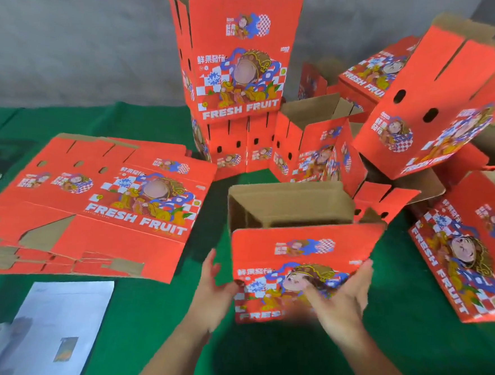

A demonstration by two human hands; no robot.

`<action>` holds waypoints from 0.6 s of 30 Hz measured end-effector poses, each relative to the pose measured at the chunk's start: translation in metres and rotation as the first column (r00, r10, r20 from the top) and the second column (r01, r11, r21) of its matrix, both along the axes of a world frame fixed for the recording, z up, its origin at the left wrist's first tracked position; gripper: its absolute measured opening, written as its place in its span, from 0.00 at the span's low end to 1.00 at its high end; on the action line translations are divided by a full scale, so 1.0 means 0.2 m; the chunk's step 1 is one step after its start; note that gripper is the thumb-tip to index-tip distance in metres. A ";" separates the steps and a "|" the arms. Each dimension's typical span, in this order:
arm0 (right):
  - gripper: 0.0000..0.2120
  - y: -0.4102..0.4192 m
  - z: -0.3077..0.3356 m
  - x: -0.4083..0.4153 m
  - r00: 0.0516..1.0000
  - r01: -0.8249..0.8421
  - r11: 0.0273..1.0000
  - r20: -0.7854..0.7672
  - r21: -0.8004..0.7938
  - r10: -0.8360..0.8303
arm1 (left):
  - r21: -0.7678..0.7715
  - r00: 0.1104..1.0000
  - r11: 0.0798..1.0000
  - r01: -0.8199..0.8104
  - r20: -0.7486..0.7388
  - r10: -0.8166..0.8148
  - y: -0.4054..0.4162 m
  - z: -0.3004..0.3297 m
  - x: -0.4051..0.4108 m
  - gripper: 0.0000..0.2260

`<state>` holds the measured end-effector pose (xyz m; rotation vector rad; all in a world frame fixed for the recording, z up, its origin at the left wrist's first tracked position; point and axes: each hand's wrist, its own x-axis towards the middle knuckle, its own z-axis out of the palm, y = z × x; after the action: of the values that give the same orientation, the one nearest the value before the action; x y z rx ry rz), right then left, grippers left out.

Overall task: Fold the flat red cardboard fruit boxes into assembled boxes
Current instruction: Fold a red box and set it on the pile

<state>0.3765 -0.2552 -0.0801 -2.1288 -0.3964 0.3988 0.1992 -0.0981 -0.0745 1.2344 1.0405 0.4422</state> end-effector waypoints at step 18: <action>0.27 -0.15 -0.02 0.34 0.516 -0.020 0.983 0.840 -0.181 0.165 | -0.276 0.909 0.871 0.406 0.027 -0.415 -0.24 0.17 0.50 0.23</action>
<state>0.4438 -0.2843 -0.0850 -2.3293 -1.0792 -0.6707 0.3001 -0.1469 -0.0404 1.1715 0.8035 -0.0559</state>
